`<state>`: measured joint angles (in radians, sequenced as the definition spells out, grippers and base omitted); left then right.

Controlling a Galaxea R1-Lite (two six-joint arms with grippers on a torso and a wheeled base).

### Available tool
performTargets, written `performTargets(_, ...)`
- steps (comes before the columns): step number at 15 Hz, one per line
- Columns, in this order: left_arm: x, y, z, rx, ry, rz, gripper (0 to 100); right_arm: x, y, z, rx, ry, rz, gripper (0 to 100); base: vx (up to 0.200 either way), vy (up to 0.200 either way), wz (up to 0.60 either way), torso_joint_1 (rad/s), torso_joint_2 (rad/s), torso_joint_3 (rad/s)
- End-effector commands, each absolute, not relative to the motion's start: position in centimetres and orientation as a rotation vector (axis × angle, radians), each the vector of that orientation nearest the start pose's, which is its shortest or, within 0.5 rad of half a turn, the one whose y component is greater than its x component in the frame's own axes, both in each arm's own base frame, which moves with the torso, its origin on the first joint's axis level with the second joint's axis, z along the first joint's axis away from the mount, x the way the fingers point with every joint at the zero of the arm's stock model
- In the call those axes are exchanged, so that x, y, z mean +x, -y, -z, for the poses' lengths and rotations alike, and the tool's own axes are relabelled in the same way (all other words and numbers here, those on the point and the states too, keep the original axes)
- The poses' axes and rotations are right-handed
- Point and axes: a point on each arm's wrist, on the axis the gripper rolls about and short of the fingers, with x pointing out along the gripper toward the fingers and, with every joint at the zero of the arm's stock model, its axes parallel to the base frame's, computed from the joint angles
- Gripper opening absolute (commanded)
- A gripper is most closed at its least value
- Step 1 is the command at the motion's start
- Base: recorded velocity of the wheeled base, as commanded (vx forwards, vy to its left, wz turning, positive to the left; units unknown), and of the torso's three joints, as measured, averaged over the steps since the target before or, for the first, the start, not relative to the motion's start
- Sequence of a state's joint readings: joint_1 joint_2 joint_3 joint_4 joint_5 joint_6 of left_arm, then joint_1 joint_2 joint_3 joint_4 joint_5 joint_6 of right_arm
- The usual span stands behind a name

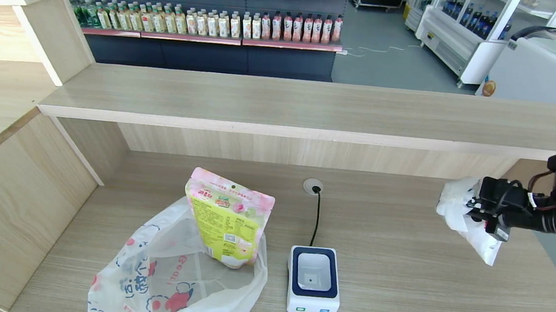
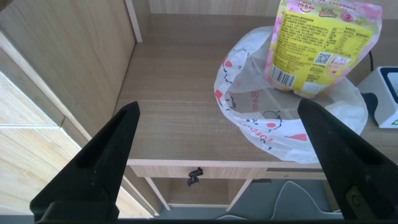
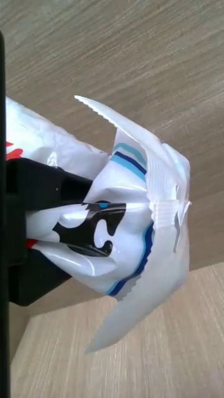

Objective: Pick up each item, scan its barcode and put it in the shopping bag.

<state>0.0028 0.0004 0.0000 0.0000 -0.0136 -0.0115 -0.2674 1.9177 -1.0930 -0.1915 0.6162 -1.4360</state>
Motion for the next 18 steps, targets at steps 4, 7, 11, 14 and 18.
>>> performTargets(4,-2.3,0.0,-7.5,-0.012,0.000,0.011,100,26.6,7.3,-20.5,-1.518,0.140,-0.456,0,0.000,0.000,0.00,0.000,0.00,0.000)
performTargets(7,-2.3,0.0,-7.5,-0.012,0.000,0.011,100,23.6,5.9,-21.2,-1.655,0.349,-0.344,0,0.000,0.000,0.00,0.000,0.00,0.000)
performTargets(11,-2.3,0.0,-7.5,-0.012,0.000,0.011,100,17.8,3.5,-23.0,-1.849,0.754,-0.237,0,0.000,0.000,0.00,0.000,0.00,0.000)
performTargets(14,-2.3,0.0,-7.5,-0.012,0.000,0.011,100,11.4,1.3,-27.3,-2.120,1.125,0.182,0,0.000,0.000,0.00,0.000,0.00,0.000)
performTargets(18,-2.3,0.0,-7.5,-0.012,0.000,0.011,100,5.7,-0.8,-28.0,-2.426,1.379,0.529,0,0.000,0.000,0.00,0.000,0.00,0.000)
